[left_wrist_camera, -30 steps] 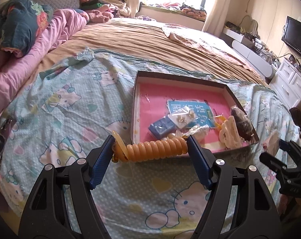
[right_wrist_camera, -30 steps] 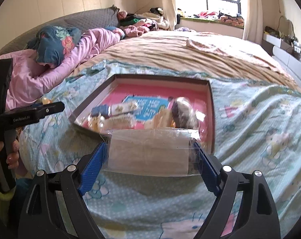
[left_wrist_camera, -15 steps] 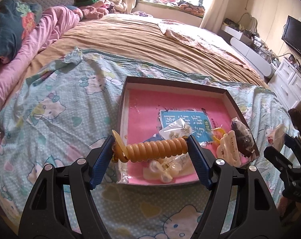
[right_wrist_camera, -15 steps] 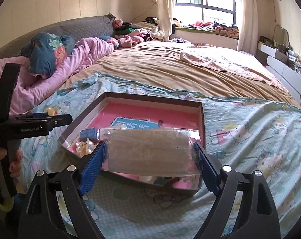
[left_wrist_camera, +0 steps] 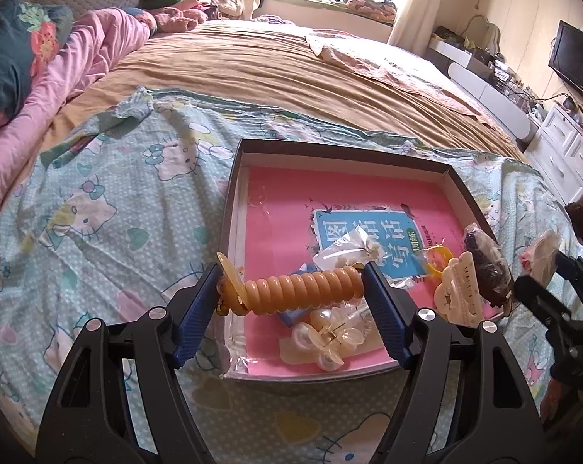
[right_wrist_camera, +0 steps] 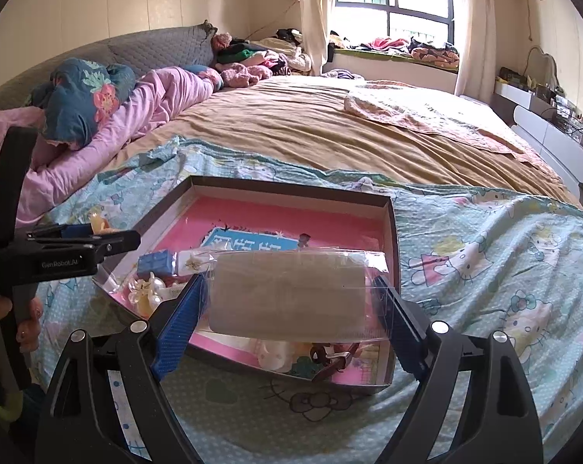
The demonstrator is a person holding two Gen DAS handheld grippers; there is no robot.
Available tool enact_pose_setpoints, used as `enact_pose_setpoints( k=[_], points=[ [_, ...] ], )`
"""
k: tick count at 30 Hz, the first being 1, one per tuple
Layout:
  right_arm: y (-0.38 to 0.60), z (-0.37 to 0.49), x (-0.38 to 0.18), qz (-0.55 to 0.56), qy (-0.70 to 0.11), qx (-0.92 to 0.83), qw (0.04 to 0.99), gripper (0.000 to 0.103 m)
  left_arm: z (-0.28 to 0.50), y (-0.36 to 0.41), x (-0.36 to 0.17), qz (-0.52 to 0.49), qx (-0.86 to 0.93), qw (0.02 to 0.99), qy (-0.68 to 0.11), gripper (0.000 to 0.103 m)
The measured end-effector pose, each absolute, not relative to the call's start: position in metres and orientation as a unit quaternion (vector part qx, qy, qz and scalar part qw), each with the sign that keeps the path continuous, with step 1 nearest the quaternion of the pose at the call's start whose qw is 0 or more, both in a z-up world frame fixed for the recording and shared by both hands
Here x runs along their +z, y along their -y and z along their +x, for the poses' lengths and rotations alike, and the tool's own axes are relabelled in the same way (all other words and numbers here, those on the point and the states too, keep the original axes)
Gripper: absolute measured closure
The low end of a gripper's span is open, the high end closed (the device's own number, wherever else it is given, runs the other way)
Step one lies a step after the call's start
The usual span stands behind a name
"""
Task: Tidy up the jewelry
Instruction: 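Carry the orange coil and plastic sleeve over the tray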
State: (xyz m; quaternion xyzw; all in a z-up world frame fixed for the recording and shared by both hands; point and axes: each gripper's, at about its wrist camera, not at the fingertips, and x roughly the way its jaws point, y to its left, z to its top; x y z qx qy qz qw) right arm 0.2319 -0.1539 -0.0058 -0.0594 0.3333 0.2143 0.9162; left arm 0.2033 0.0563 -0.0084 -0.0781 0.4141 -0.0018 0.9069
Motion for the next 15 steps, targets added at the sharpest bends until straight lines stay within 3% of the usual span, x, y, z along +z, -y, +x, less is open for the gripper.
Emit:
enact_pose_setpoints(
  k=[15],
  points=[
    [0.139, 0.243, -0.024, -0.077, -0.347, 0.218, 0.909, 0.018, 0.216, -0.056, -0.022, -0.076, -0.011, 0.902, -0.425, 0.033]
  ],
)
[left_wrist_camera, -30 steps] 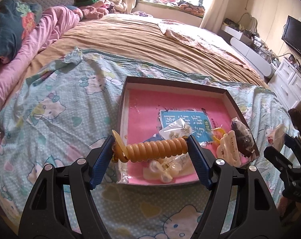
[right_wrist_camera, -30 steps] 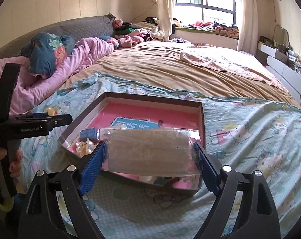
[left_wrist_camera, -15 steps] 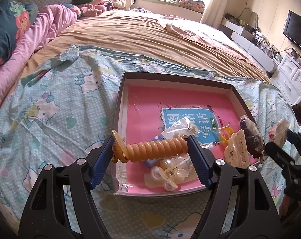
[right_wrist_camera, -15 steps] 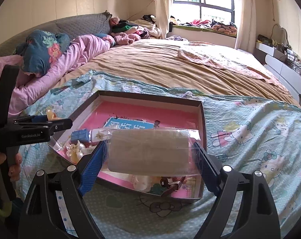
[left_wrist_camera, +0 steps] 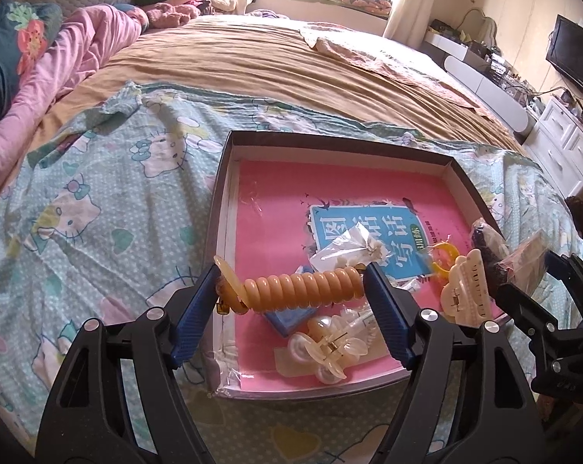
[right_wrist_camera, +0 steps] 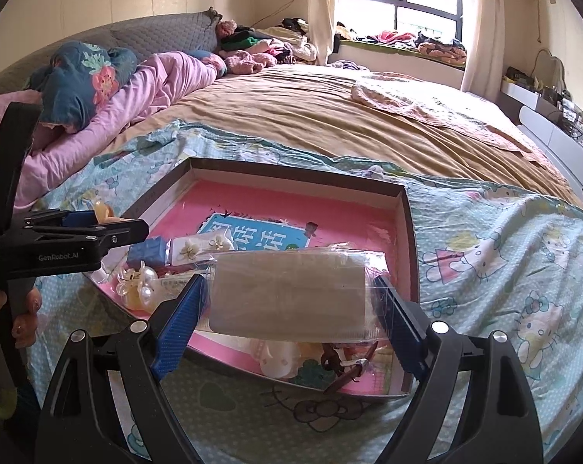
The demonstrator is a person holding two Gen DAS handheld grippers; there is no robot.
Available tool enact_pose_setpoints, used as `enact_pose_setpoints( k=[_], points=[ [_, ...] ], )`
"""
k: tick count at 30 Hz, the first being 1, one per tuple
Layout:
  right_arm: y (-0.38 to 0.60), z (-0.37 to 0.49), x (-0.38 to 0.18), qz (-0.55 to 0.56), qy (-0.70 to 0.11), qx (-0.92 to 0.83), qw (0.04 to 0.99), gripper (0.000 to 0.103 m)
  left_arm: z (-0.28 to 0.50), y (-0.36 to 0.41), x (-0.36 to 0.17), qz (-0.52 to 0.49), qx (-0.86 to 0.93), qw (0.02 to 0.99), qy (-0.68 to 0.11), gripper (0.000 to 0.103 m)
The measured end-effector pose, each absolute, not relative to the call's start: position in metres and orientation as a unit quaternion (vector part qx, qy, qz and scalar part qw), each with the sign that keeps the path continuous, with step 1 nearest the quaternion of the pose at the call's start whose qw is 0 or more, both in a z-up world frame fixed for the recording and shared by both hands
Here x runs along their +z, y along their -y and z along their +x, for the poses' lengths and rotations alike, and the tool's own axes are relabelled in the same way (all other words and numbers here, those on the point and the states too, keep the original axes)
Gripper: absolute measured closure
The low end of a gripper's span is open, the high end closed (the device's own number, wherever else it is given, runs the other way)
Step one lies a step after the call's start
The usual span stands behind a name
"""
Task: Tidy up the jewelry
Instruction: 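Carry the orange coil and plastic sleeve over the tray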
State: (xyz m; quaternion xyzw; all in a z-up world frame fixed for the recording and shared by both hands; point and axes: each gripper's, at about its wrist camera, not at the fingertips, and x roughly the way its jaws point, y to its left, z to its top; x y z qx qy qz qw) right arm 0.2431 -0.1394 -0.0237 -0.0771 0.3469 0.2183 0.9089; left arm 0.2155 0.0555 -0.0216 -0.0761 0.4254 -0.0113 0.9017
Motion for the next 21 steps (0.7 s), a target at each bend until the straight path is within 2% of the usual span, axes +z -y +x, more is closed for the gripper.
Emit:
enact_pose_setpoints(
  k=[3, 21],
  points=[
    [0.137, 0.245, -0.025, -0.079, -0.349, 0.221, 0.907, 0.018, 0.217, -0.057, -0.022, -0.078, -0.011, 0.901, -0.426, 0.028],
    [0.099, 0.252, -0.043, -0.107, -0.369, 0.24, 0.891, 0.017, 0.215, -0.069, -0.009, -0.098, -0.009, 0.905, -0.414, 0.025]
  ],
)
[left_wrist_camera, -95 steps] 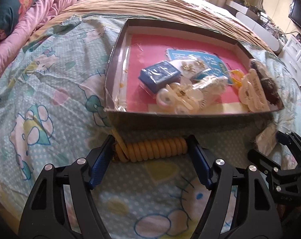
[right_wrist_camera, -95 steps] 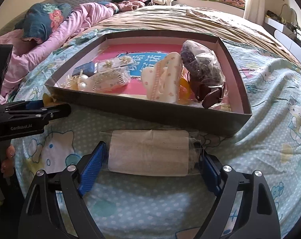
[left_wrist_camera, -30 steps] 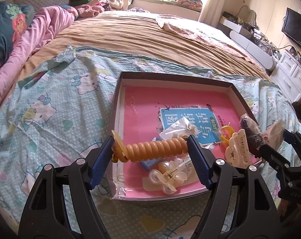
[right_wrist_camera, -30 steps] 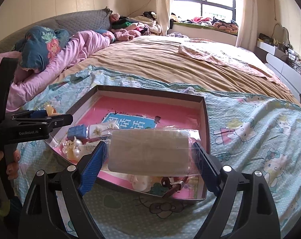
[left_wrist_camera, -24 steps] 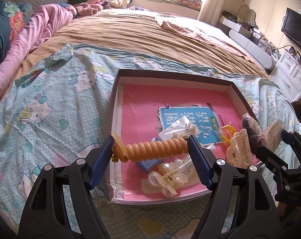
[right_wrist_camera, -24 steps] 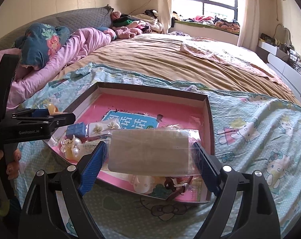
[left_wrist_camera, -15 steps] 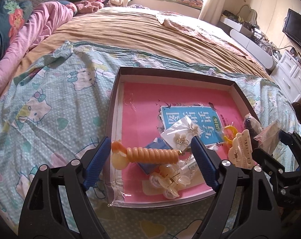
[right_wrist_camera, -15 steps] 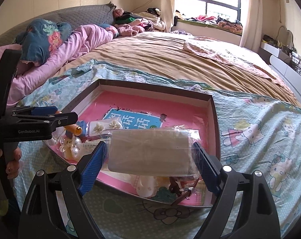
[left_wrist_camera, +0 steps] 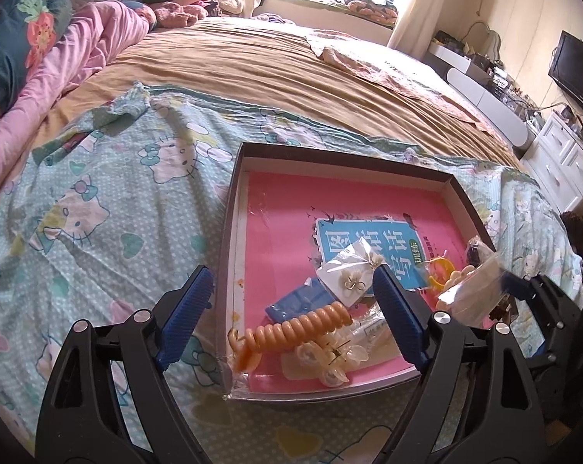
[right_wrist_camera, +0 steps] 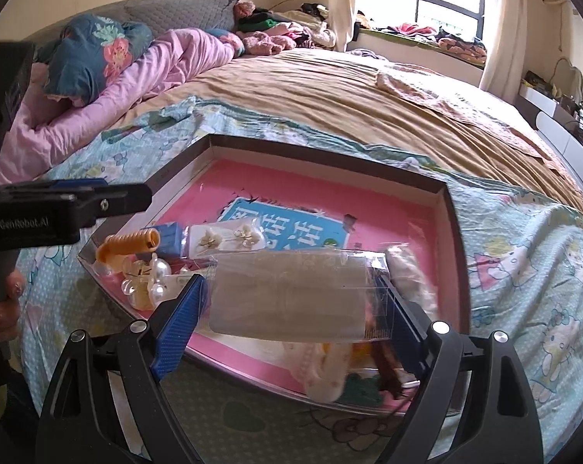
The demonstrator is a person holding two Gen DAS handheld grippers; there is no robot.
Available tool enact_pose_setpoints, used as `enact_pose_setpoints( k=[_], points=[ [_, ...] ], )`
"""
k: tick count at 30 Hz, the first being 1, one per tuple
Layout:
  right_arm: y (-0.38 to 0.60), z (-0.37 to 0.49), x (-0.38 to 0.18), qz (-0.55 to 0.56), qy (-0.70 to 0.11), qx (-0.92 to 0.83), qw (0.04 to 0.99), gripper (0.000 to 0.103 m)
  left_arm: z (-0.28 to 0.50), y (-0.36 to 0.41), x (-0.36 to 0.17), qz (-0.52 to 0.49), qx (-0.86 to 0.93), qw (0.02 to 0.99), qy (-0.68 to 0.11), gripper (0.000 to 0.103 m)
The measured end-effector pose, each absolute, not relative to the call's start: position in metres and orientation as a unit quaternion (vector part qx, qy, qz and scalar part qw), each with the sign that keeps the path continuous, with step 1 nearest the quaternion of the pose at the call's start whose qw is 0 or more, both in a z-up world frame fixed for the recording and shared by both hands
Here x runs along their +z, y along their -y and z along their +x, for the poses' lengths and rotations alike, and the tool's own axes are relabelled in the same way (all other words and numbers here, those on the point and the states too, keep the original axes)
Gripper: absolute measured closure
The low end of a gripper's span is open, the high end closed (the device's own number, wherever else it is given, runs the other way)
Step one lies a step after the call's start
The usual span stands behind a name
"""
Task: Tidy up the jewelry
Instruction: 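Carry the orange coil and plastic sleeve over the tray, then lower the coil and sleeve into the tray and open both tools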
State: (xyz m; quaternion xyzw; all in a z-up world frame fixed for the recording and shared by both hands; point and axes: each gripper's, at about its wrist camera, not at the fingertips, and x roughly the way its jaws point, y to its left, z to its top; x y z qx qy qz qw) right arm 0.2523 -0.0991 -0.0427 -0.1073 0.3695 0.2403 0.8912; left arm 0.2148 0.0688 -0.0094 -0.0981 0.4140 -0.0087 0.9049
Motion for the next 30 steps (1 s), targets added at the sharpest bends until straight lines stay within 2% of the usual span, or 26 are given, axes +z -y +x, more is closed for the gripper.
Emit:
enact_pose_setpoints(
  k=[21, 30],
  points=[
    [0.083, 0.245, -0.048, -0.119, -0.373, 0.248, 0.886, 0.014, 0.212, -0.075, -0.004, -0.104, -0.008, 0.906, -0.411, 0.025],
    [0.088, 0.242, -0.043, -0.117, -0.366, 0.246, 0.89, 0.009, 0.21, -0.074, -0.003, -0.102, -0.008, 0.904, -0.415, 0.025]
  ],
)
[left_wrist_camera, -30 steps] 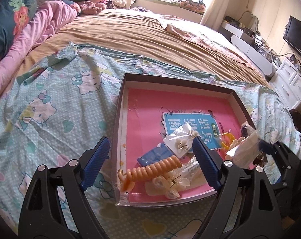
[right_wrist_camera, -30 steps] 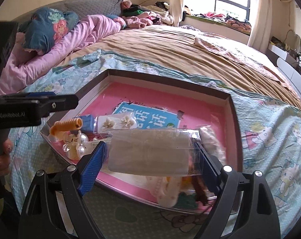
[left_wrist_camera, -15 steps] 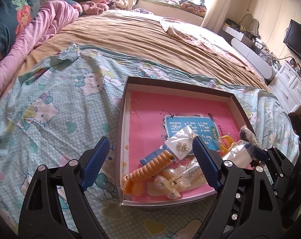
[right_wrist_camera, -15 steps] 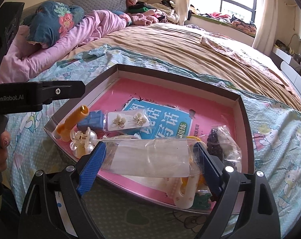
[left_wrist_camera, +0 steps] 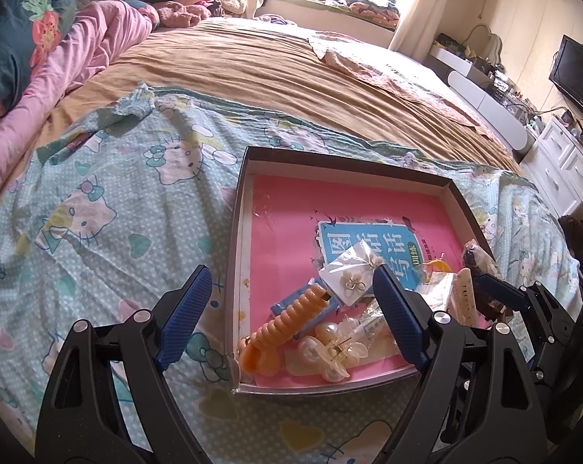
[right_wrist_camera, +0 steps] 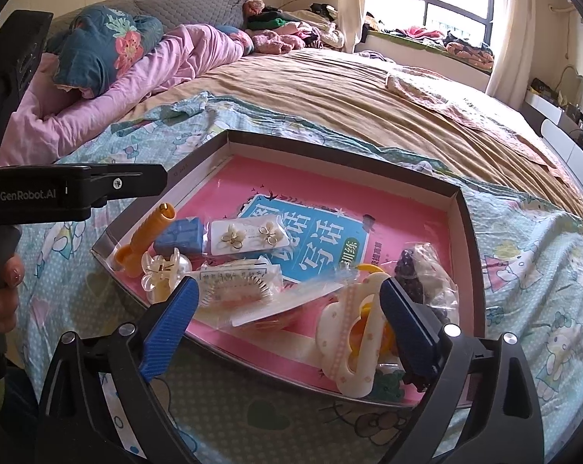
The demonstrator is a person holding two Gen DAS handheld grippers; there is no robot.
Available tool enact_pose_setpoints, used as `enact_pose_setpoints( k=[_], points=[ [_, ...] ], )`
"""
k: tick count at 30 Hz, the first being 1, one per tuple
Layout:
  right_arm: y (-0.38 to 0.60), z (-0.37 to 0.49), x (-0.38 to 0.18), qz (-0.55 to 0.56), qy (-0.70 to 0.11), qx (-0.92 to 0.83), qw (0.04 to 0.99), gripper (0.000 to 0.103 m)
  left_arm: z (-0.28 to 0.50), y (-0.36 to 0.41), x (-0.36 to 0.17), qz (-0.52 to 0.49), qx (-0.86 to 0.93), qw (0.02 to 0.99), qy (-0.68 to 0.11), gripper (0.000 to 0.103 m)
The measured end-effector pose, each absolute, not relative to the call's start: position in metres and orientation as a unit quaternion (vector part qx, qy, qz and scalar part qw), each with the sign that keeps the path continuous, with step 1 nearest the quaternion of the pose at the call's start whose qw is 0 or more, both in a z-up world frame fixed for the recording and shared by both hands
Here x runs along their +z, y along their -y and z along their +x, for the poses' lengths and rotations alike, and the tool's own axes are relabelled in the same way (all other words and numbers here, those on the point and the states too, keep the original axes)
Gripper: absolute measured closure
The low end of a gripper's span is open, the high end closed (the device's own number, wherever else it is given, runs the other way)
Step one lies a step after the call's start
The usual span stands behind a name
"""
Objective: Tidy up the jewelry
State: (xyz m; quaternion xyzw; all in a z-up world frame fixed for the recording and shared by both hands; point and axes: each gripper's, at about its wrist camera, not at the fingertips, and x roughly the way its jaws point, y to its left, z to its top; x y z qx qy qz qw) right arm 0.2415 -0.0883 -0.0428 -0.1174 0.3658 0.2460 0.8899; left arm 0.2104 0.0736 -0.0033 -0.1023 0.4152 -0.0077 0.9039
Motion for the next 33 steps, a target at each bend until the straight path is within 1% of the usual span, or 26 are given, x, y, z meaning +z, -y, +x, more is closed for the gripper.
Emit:
enact_pose_setpoints(
  k=[5, 9, 11, 14, 33],
  points=[
    [0.09, 0.238, -0.04, -0.117, -0.363, 0.245, 0.891, 0.007, 0.21, -0.074, -0.002, -0.103, -0.008, 0.905, -0.414, 0.021],
    [0.093, 0.235, -0.036, -0.114, -0.359, 0.246, 0.893, 0.006, 0.207, -0.073, 0.0, -0.104, -0.011, 0.906, -0.411, 0.016],
    [0.094, 0.233, -0.034, -0.112, -0.357, 0.246, 0.894, 0.006, 0.206, -0.072, 0.002, -0.103, -0.013, 0.907, -0.409, 0.016],
    [0.097, 0.229, -0.029, -0.105, -0.352, 0.246, 0.897, 0.005, 0.202, -0.07, 0.006, -0.102, -0.012, 0.908, -0.406, 0.01],
    [0.114, 0.207, -0.007, -0.096, -0.33, 0.241, 0.908, 0.005, 0.182, -0.063, 0.027, -0.092, -0.012, 0.919, -0.383, 0.01]
  ],
)
